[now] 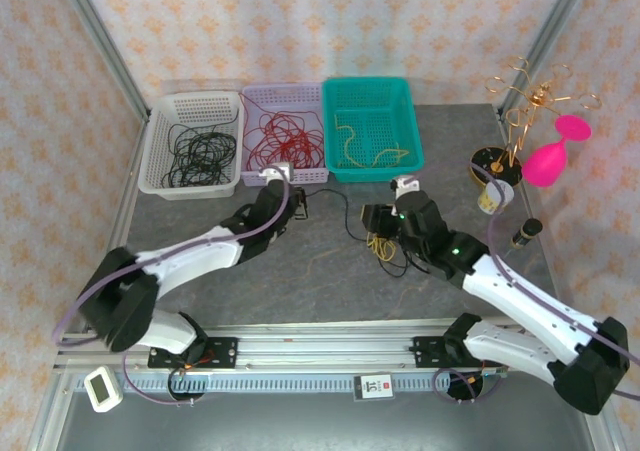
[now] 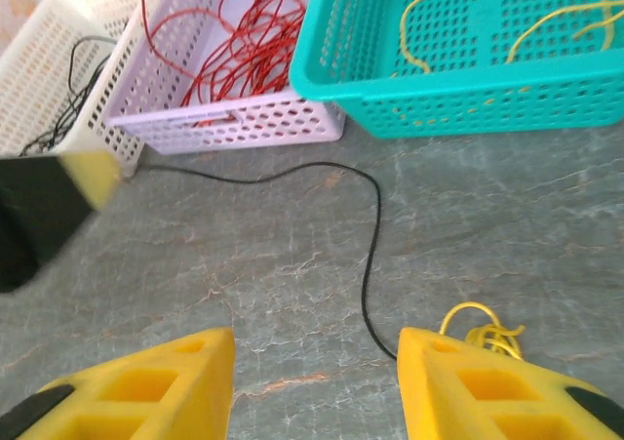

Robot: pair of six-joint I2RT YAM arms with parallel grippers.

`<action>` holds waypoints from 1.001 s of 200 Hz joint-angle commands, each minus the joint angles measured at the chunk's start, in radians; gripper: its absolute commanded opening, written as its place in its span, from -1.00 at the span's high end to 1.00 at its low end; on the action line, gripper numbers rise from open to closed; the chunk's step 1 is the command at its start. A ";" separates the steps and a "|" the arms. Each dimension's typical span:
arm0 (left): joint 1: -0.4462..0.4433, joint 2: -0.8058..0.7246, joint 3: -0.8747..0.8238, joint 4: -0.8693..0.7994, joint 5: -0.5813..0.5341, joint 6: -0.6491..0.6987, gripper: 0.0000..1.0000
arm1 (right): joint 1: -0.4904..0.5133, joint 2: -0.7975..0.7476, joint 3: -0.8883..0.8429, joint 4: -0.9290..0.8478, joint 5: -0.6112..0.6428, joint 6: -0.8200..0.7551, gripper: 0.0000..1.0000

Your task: Untangle the cables

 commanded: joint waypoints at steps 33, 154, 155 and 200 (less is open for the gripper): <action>-0.006 -0.305 0.103 -0.215 -0.112 0.223 1.00 | -0.007 0.085 -0.015 0.140 -0.051 -0.024 0.06; 0.287 -0.135 0.767 -0.352 -0.333 0.495 1.00 | -0.008 0.063 -0.026 0.162 -0.070 -0.034 0.06; 0.292 -0.132 0.773 -0.352 -0.330 0.496 1.00 | -0.008 0.063 -0.026 0.162 -0.069 -0.033 0.06; 0.461 0.045 0.975 -0.376 -0.287 0.508 1.00 | -0.008 0.058 -0.037 0.157 -0.070 -0.034 0.06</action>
